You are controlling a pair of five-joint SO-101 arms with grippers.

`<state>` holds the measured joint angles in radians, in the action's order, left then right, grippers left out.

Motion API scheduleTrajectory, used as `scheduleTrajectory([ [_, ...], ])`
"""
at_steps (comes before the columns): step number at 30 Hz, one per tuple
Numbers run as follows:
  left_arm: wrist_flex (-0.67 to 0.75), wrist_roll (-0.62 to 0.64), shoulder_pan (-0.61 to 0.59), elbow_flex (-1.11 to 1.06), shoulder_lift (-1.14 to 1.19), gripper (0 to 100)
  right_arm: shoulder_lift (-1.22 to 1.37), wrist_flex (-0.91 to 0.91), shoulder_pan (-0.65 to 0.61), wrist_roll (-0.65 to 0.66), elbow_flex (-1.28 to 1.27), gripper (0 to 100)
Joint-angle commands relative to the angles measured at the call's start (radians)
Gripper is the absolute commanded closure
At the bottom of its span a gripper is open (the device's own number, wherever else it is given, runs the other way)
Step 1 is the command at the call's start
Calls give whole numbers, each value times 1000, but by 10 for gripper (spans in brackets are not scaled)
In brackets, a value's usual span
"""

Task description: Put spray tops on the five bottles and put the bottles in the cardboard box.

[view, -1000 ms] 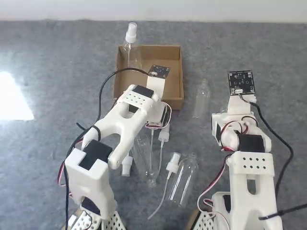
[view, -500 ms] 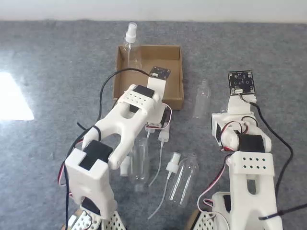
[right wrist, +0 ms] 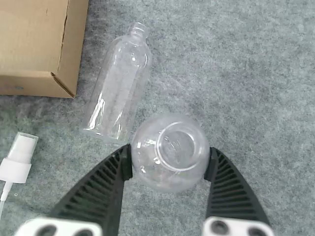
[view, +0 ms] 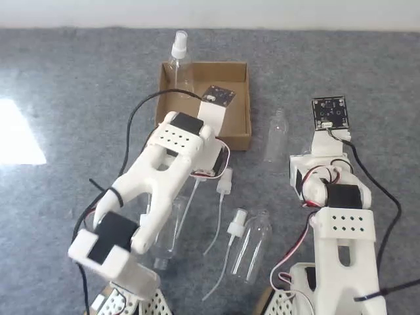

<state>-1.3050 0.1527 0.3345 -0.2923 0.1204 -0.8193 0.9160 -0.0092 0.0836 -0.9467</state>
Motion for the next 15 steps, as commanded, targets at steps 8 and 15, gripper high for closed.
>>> scheduleTrajectory([
  [8,23,-8,-6,-54,-166,988,-38,-22,13,21,11,863],
  [15,38,-12,-25,-134,-299,988,-38,-22,13,21,11,863],
])
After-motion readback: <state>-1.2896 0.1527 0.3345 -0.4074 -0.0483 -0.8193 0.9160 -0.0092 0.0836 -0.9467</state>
